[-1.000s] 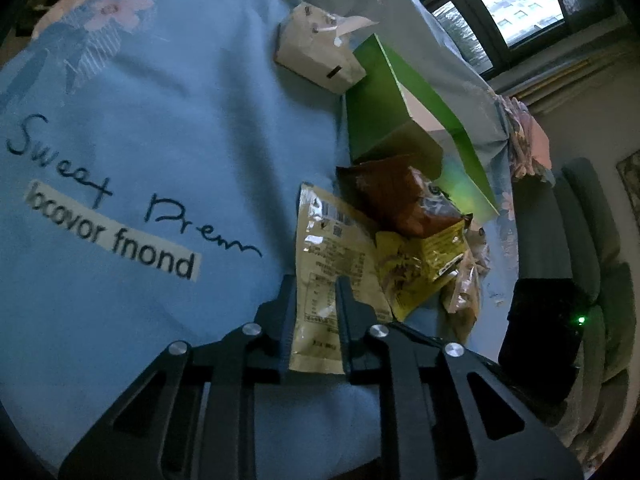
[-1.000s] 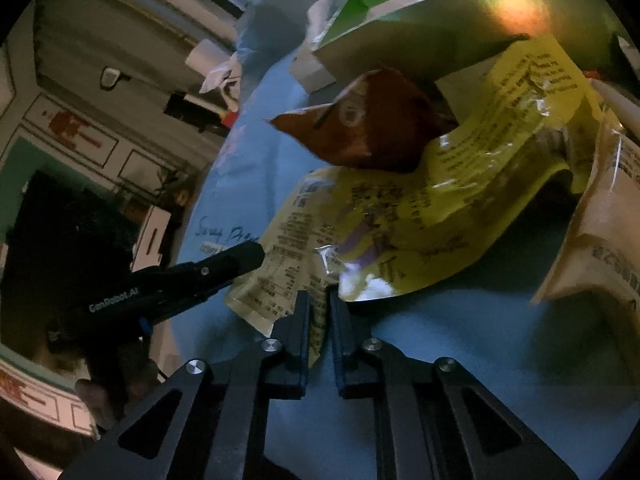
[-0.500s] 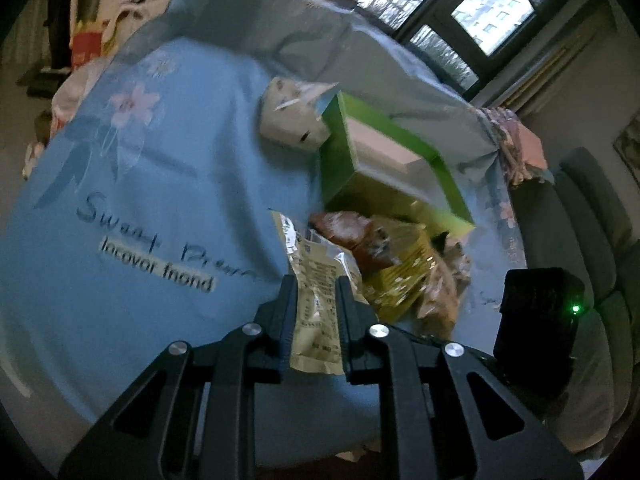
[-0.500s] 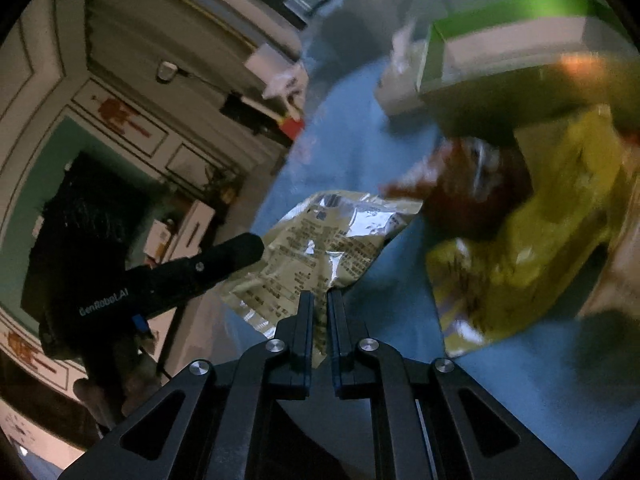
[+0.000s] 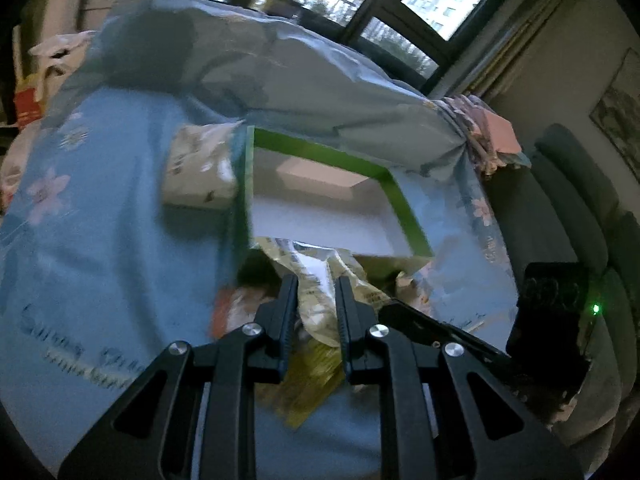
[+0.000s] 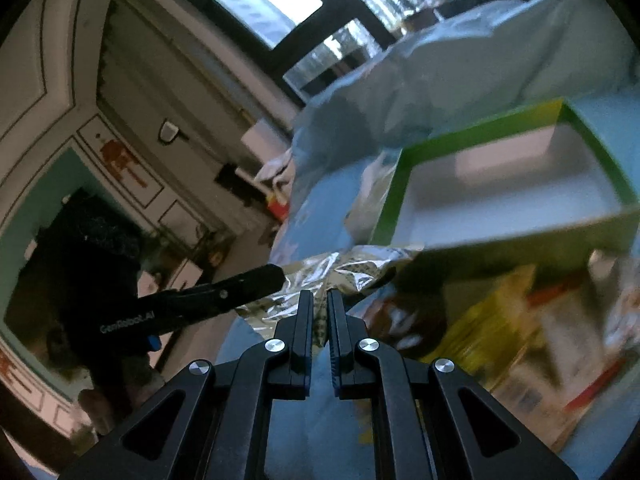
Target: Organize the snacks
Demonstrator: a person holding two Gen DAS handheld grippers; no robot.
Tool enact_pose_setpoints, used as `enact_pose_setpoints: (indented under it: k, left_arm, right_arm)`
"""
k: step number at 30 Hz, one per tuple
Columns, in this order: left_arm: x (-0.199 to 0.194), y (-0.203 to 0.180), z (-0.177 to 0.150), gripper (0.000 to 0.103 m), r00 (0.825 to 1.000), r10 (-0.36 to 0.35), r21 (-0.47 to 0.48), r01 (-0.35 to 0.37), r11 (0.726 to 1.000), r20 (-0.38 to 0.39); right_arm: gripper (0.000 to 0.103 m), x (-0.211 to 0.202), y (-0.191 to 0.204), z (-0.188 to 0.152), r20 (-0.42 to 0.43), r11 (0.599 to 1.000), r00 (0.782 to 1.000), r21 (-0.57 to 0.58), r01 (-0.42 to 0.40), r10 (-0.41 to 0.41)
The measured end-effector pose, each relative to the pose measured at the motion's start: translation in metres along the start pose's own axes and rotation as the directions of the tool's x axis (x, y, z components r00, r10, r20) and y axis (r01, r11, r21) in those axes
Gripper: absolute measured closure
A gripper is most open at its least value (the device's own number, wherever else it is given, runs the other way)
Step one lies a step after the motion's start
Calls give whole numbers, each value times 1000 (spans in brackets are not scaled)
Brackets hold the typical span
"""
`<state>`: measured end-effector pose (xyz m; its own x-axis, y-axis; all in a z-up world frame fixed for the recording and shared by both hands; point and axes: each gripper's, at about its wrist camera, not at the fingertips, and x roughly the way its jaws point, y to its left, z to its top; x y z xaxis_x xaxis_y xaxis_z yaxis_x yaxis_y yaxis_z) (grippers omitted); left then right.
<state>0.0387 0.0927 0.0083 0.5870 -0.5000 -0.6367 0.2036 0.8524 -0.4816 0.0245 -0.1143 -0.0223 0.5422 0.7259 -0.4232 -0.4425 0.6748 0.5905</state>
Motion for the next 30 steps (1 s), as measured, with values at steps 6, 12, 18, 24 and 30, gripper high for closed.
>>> enact_pose_setpoints:
  k: [6, 12, 18, 24, 30]
  left_arm:
    - [36, -10, 26, 86, 999, -29, -10, 29, 1000, -45]
    - [47, -29, 50, 86, 999, -40, 35, 41, 999, -28]
    - [94, -15, 61, 86, 994, 5, 8, -4, 1000, -108]
    - [135, -3, 59, 80, 982, 60, -14, -64, 998, -178]
    - [125, 1, 61, 27, 989, 89, -18, -91, 996, -115]
  right_arm:
    - [94, 0, -27, 25, 37, 999, 999, 45, 14, -16]
    - [94, -8, -27, 56, 97, 999, 995, 19, 28, -30]
    - [94, 16, -50, 67, 37, 991, 990, 22, 134, -135]
    - [94, 48, -93, 67, -47, 967, 969, 67, 247, -244]
    - [62, 33, -111, 68, -42, 947, 953, 113, 302, -299]
